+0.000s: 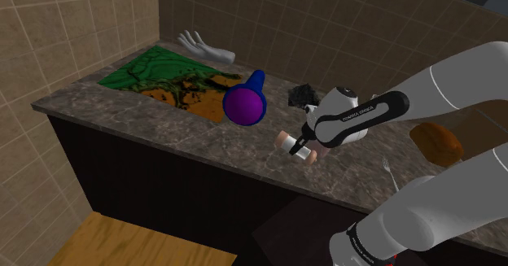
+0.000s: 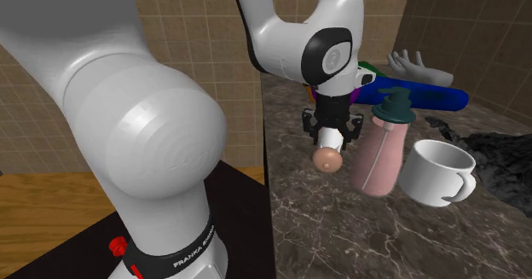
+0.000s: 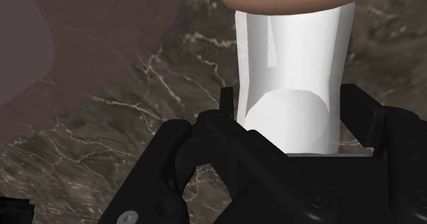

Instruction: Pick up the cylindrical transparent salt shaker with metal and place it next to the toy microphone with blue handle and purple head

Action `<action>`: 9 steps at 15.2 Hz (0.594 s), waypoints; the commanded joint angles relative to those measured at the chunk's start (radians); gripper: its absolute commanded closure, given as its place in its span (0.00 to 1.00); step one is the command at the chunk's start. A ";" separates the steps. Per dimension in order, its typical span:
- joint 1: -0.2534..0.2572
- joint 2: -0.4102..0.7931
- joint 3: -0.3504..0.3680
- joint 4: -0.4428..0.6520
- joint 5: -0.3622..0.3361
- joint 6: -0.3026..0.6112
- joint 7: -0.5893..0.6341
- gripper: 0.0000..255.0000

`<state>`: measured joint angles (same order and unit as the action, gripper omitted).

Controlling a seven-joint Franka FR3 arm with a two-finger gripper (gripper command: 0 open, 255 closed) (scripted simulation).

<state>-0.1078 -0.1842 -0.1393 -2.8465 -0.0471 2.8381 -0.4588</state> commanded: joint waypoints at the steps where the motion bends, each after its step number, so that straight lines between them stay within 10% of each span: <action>1: 0.000 0.000 0.000 0.000 0.000 0.000 0.000 1.00; 9: -0.010 -0.102 0.009 0.014 -0.016 -0.116 0.012 1.00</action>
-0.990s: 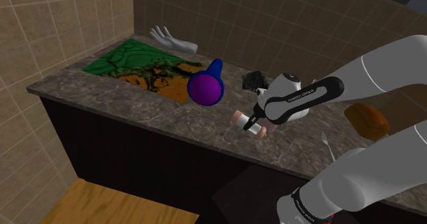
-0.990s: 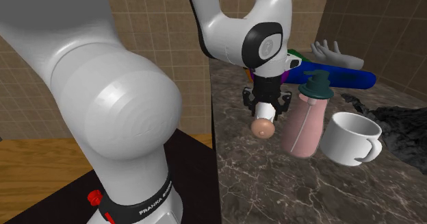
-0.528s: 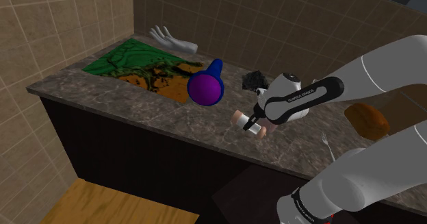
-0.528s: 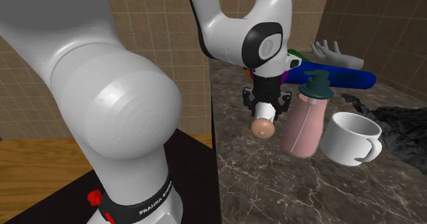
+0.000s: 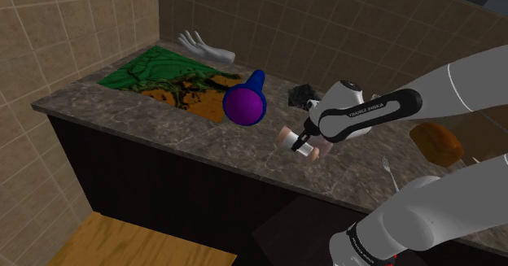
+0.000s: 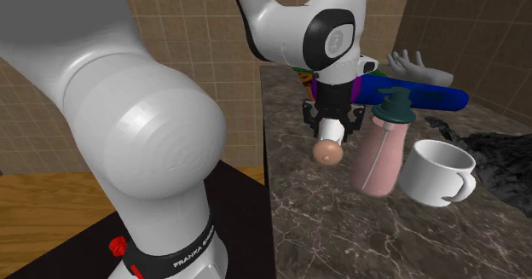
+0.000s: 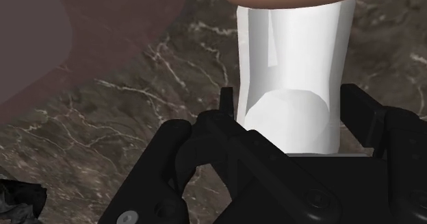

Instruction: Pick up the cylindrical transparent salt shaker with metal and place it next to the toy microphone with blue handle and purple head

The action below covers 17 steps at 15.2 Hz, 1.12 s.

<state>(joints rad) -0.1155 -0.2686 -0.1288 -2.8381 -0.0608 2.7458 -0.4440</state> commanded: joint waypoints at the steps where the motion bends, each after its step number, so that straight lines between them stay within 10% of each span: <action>1: -0.004 -0.034 0.000 0.009 -0.003 -0.043 -0.002 1.00; 17: -0.011 -0.234 0.016 0.100 -0.008 -0.335 0.006 1.00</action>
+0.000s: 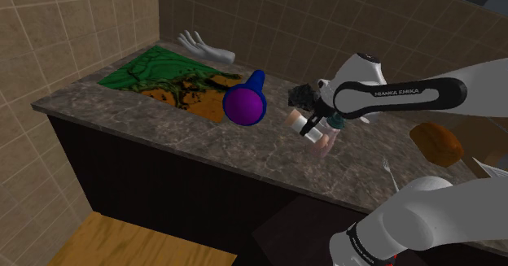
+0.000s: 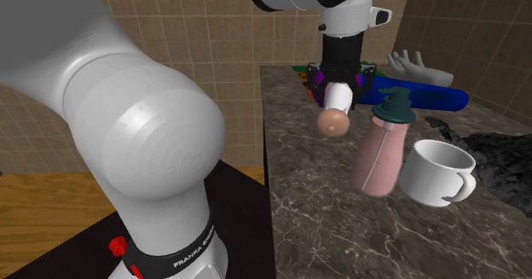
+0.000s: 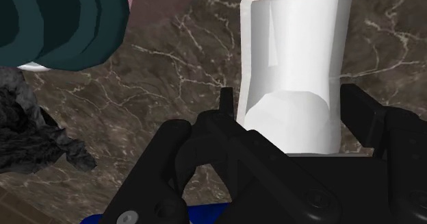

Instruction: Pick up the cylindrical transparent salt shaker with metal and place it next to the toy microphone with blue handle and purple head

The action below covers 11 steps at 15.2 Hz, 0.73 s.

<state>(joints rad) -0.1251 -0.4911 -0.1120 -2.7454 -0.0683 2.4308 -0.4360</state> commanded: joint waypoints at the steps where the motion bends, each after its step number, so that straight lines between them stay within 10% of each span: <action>1: -0.001 -0.021 0.000 0.015 0.000 -0.037 -0.002 1.00; 11: 0.000 -0.092 0.009 0.106 0.004 -0.198 -0.001 1.00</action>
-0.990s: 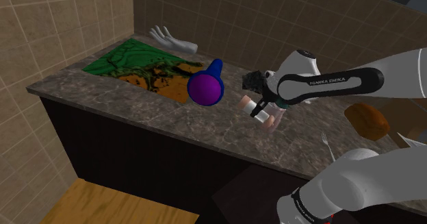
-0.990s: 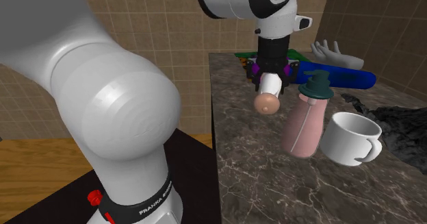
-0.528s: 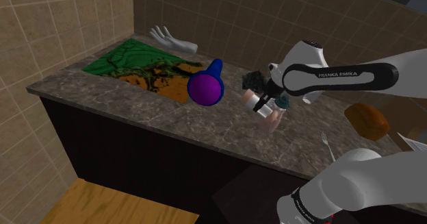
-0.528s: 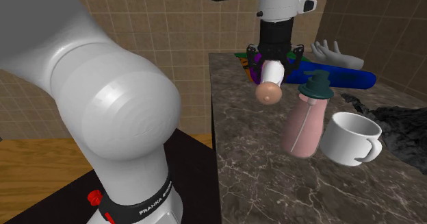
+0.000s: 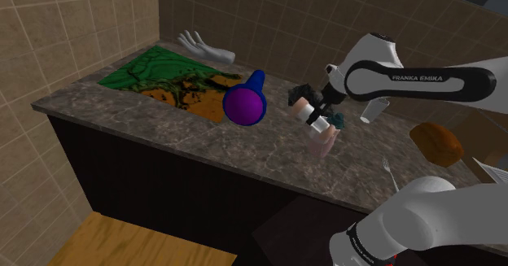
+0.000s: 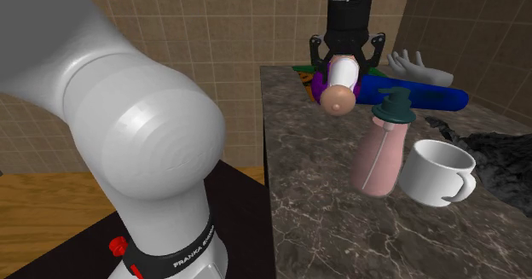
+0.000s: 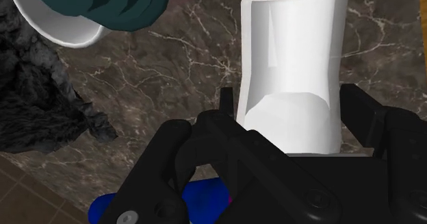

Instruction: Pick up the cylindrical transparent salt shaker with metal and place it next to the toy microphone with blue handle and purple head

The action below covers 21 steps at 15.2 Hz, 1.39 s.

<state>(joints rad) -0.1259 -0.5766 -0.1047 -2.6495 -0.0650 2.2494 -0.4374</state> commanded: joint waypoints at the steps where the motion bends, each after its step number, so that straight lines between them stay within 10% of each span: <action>1: 0.001 -0.012 0.002 0.020 0.001 -0.033 0.001 1.00; 21: 0.034 -0.019 0.076 0.240 0.035 -0.261 0.075 1.00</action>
<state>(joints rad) -0.0985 -0.6046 -0.0429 -2.4233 -0.0356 1.9933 -0.3806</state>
